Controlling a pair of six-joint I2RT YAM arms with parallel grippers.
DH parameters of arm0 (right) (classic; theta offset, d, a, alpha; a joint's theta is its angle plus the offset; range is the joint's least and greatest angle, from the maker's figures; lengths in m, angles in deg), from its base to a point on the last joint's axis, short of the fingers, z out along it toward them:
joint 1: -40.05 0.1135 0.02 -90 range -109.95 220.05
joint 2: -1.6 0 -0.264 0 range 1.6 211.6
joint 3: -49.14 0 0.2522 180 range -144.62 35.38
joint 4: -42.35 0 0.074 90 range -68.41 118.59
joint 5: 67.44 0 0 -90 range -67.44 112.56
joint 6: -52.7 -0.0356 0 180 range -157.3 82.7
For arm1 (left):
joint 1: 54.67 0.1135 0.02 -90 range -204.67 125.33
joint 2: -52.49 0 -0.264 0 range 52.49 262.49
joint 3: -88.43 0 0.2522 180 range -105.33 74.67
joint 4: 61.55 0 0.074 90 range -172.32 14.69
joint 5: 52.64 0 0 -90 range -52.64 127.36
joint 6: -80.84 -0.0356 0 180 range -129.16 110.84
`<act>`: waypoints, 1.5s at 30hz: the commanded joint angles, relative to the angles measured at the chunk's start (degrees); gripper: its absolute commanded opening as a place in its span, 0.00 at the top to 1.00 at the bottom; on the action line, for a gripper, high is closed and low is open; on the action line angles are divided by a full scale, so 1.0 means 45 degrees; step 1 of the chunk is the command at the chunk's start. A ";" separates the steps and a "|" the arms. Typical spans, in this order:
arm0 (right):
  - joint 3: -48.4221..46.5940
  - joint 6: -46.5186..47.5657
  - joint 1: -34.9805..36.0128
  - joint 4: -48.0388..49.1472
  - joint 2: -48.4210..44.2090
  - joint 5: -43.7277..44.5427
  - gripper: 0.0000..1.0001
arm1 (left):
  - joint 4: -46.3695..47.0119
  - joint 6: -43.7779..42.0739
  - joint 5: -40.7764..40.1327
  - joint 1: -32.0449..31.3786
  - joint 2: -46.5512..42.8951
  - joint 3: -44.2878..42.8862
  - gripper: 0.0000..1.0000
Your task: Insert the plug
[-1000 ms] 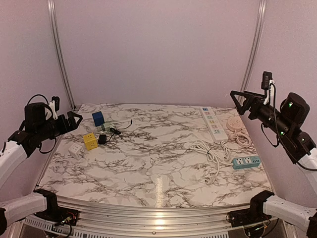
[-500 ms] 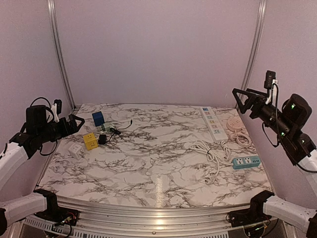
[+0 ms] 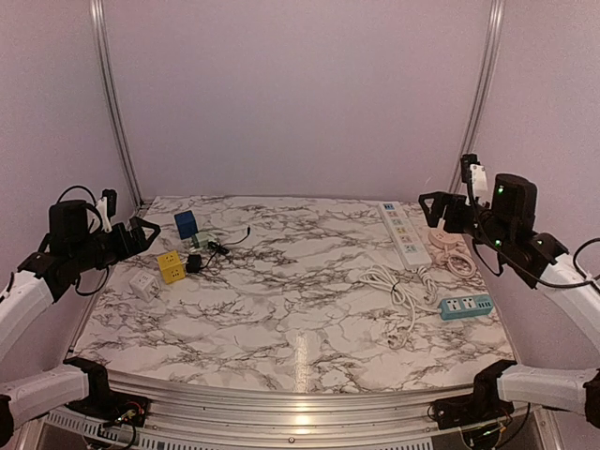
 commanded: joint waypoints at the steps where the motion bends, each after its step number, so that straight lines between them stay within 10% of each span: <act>1: -0.0404 0.0165 0.0024 -0.0699 0.0580 0.1967 0.01 | 0.0238 0.0074 0.0179 0.0074 -0.0118 0.0186 0.01; 17: -0.0037 -0.0316 0.0021 -0.2499 0.2336 0.5013 0.02 | 0.0242 0.0158 0.0182 0.0074 -0.0141 0.0258 0.01; 30: 0.2963 -0.6236 -0.0543 -0.2767 0.2344 0.6982 0.01 | 0.0326 0.0234 0.0347 0.0074 -0.0058 0.0279 0.01; 45: 0.1708 0.0959 0.0342 -0.0292 0.4338 0.0617 0.19 | 0.0309 0.0245 0.0332 0.0084 0.0054 0.0284 0.01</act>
